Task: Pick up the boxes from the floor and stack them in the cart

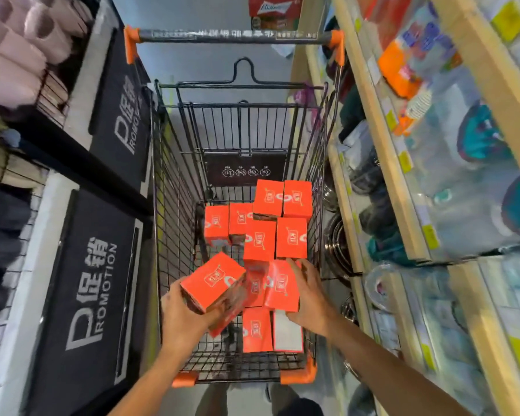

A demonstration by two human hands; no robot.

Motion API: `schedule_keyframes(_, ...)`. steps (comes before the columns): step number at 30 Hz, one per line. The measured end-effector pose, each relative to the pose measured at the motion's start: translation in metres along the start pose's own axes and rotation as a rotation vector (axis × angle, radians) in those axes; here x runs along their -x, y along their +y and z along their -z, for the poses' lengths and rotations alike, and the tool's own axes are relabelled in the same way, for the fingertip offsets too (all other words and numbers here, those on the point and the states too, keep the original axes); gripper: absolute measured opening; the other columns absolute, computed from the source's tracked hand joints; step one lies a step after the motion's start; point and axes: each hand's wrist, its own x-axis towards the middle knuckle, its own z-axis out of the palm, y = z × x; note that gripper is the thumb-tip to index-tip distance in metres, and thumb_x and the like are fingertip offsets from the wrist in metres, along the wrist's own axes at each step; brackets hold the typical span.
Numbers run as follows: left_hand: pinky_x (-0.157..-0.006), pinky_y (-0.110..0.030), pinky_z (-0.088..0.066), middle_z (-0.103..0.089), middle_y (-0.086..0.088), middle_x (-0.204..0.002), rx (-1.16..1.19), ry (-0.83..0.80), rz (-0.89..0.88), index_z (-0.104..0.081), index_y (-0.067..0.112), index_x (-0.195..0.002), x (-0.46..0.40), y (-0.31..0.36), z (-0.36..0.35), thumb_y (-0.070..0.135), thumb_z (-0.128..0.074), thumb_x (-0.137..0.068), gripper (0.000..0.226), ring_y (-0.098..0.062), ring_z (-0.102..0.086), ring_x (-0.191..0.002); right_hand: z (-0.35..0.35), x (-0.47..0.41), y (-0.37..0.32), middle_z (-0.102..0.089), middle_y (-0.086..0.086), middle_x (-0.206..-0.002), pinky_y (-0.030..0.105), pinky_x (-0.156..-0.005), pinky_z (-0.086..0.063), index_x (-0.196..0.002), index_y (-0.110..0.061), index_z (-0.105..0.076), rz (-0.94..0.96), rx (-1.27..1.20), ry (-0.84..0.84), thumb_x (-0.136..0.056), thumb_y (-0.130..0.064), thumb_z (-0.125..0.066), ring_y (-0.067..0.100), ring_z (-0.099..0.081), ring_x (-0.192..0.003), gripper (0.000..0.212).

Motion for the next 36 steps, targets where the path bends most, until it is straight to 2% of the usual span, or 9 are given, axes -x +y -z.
schedule_keyframes(3, -0.091, -0.04, -0.052, -0.054, 0.0, -0.12, -0.014, -0.02, 0.046, -0.04, 0.036, -0.123, -0.006, -0.006, -0.009, 0.048, -0.091, -0.033, 0.105, -0.016, -0.055, -0.112, -0.006, -0.005, 0.007, -0.007, 0.012, -0.165, 0.046, -0.12, -0.029, -0.159, -0.009, -0.023, 0.007, 0.318, 0.09, -0.059, -0.025, -0.094, 0.032, -0.009, -0.153, 0.123)
schedule_keyframes(5, -0.084, -0.029, -0.051, -0.056, -0.001, -0.116, 0.016, -0.018, 0.075, -0.039, 0.029, -0.122, -0.009, -0.007, -0.016, 0.03, -0.094, -0.043, 0.096, -0.016, -0.057, -0.107, -0.012, -0.006, 0.007, -0.021, 0.017, -0.164, 0.048, -0.118, -0.016, -0.156, -0.005, -0.032, -0.023, 0.447, 0.085, -0.05, -0.018, -0.094, 0.035, -0.014, -0.151, 0.124)
schedule_keyframes(8, -0.068, -0.016, -0.043, -0.058, 0.004, -0.104, 0.045, -0.016, 0.101, -0.039, 0.021, -0.12, -0.014, -0.009, -0.028, 0.001, -0.09, -0.062, 0.079, -0.009, -0.06, -0.096, -0.014, -0.005, 0.006, -0.026, 0.016, -0.162, 0.048, -0.117, -0.012, -0.156, -0.006, -0.03, -0.043, 0.486, 0.076, -0.048, -0.012, -0.093, 0.035, -0.017, -0.151, 0.126)
schedule_keyframes(11, -0.067, -0.015, -0.041, -0.058, 0.004, -0.101, 0.028, -0.021, 0.113, -0.037, 0.02, -0.118, -0.011, -0.009, -0.04, 0.008, -0.091, -0.064, 0.077, -0.001, -0.056, -0.089, -0.012, -0.004, 0.008, -0.026, 0.013, -0.162, 0.046, -0.117, -0.014, -0.156, -0.008, -0.031, -0.051, 0.483, 0.09, -0.051, -0.008, -0.093, 0.033, -0.018, -0.152, 0.122)
schedule_keyframes(18, -0.068, -0.025, -0.047, -0.053, 0.003, -0.092, 0.058, 0.149, 0.059, -0.042, 0.015, -0.101, 0.002, 0.0, -0.105, 0.017, -0.097, -0.056, 0.071, -0.015, -0.06, -0.086, -0.014, 0.0, 0.007, -0.015, 0.012, -0.168, 0.043, -0.119, -0.018, -0.159, -0.01, -0.023, -0.043, 0.442, 0.133, -0.057, -0.002, -0.087, 0.033, -0.003, -0.156, 0.121)
schedule_keyframes(23, -0.095, -0.024, -0.048, -0.051, 0.003, -0.12, 0.261, -0.082, 0.024, -0.041, 0.017, -0.126, 0.019, -0.001, -0.161, 0.023, -0.083, -0.08, 0.063, -0.005, -0.058, -0.11, -0.016, 0.002, 0.012, -0.014, 0.012, -0.168, 0.046, -0.122, -0.026, -0.158, -0.007, -0.024, -0.037, 0.357, 0.13, -0.063, -0.013, -0.089, 0.031, -0.001, -0.157, 0.116)
schedule_keyframes(30, -0.092, -0.034, -0.055, -0.065, 0.016, -0.113, 0.015, -0.361, 0.029, -0.049, 0.043, -0.115, 0.002, -0.002, -0.109, 0.036, -0.071, -0.09, 0.034, -0.002, -0.065, -0.104, -0.007, 0.005, 0.01, -0.001, 0.008, -0.17, 0.044, -0.124, 0.001, -0.162, -0.015, -0.012, -0.058, 0.355, 0.08, -0.071, -0.03, -0.089, 0.028, 0.017, -0.155, 0.12)
schedule_keyframes(33, -0.082, -0.016, -0.05, -0.062, 0.018, -0.107, -0.074, -0.43, 0.005, -0.05, 0.032, -0.117, -0.001, 0.016, -0.085, 0.032, -0.069, -0.092, 0.031, -0.003, -0.062, -0.101, 0.013, 0.008, 0.0, 0.005, 0.004, -0.169, 0.04, -0.122, 0.014, -0.162, -0.019, -0.004, -0.002, 0.307, 0.033, -0.08, -0.037, -0.081, 0.027, 0.018, -0.154, 0.114)
schedule_keyframes(36, -0.092, -0.027, -0.05, -0.065, 0.01, -0.115, -0.155, -0.44, -0.037, -0.057, 0.022, -0.122, 0.0, 0.036, -0.065, 0.026, -0.066, -0.094, 0.029, -0.011, -0.064, -0.108, 0.033, 0.013, -0.017, -0.005, -0.004, -0.168, 0.037, -0.123, 0.008, -0.162, -0.025, -0.012, 0.018, 0.089, 0.03, -0.083, -0.043, -0.076, 0.021, 0.012, -0.155, 0.103)
